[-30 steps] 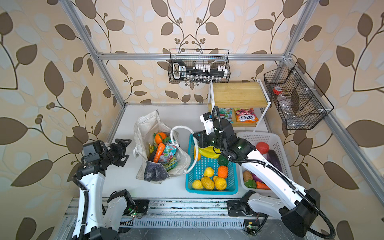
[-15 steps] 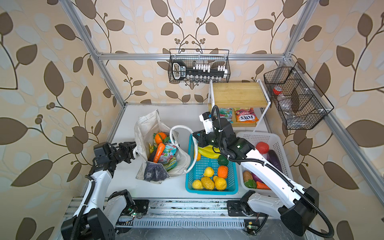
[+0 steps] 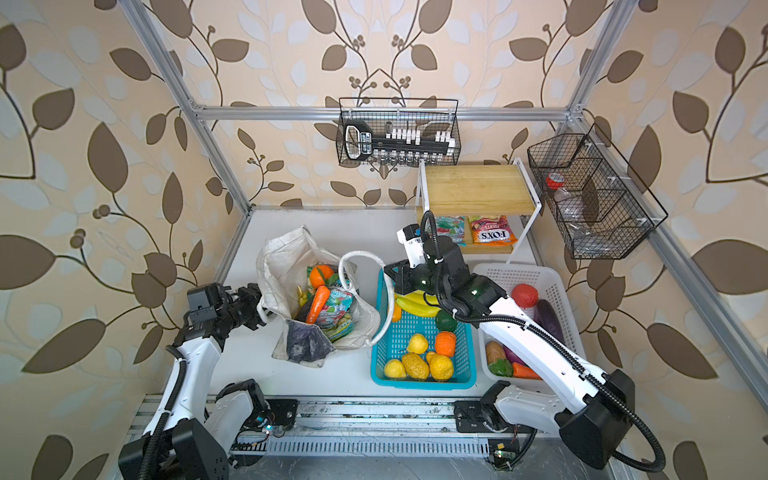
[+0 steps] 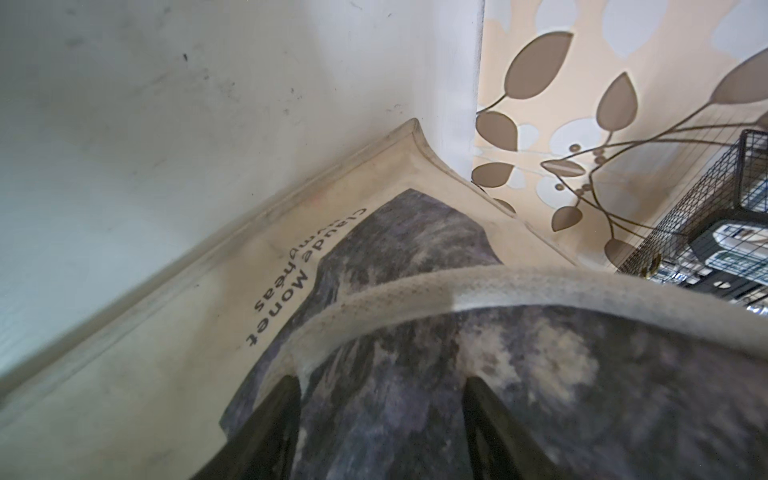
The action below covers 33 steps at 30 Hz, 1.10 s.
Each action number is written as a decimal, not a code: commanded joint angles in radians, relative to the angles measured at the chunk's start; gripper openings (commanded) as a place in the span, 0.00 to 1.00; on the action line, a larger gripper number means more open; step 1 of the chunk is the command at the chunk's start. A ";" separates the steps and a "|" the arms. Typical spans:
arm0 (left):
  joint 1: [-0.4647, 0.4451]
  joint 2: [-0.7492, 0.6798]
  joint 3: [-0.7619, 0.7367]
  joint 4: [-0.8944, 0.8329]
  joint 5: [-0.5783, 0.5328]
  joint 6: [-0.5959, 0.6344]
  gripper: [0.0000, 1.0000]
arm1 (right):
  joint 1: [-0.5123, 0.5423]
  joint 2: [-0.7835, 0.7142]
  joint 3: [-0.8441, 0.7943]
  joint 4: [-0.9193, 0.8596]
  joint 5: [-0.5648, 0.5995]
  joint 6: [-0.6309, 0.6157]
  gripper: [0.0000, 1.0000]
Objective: Place the food into the grocery bag and tie it
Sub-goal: 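Lower the left gripper and close it on the other white rope handle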
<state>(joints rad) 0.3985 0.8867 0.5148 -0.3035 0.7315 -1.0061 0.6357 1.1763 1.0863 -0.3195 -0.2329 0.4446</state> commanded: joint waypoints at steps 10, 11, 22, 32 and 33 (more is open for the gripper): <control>-0.008 -0.057 0.219 -0.203 -0.213 0.227 0.65 | 0.004 0.023 -0.001 0.016 -0.012 -0.001 0.00; -0.007 -0.070 0.231 -0.229 -0.261 0.241 0.65 | 0.005 0.024 -0.002 0.018 -0.013 -0.002 0.00; -0.008 -0.056 -0.019 0.079 -0.063 0.093 0.66 | -0.002 0.026 -0.011 0.026 -0.025 0.000 0.00; -0.038 0.064 -0.133 0.368 -0.007 -0.047 0.53 | 0.010 0.038 -0.014 0.039 -0.027 0.013 0.00; -0.042 0.059 -0.133 0.379 -0.010 -0.054 0.54 | 0.011 0.041 -0.011 0.042 -0.026 0.013 0.00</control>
<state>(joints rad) 0.3721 0.9493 0.3870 -0.0669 0.6773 -1.0073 0.6369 1.1992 1.0859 -0.3058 -0.2367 0.4484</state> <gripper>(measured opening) 0.537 0.048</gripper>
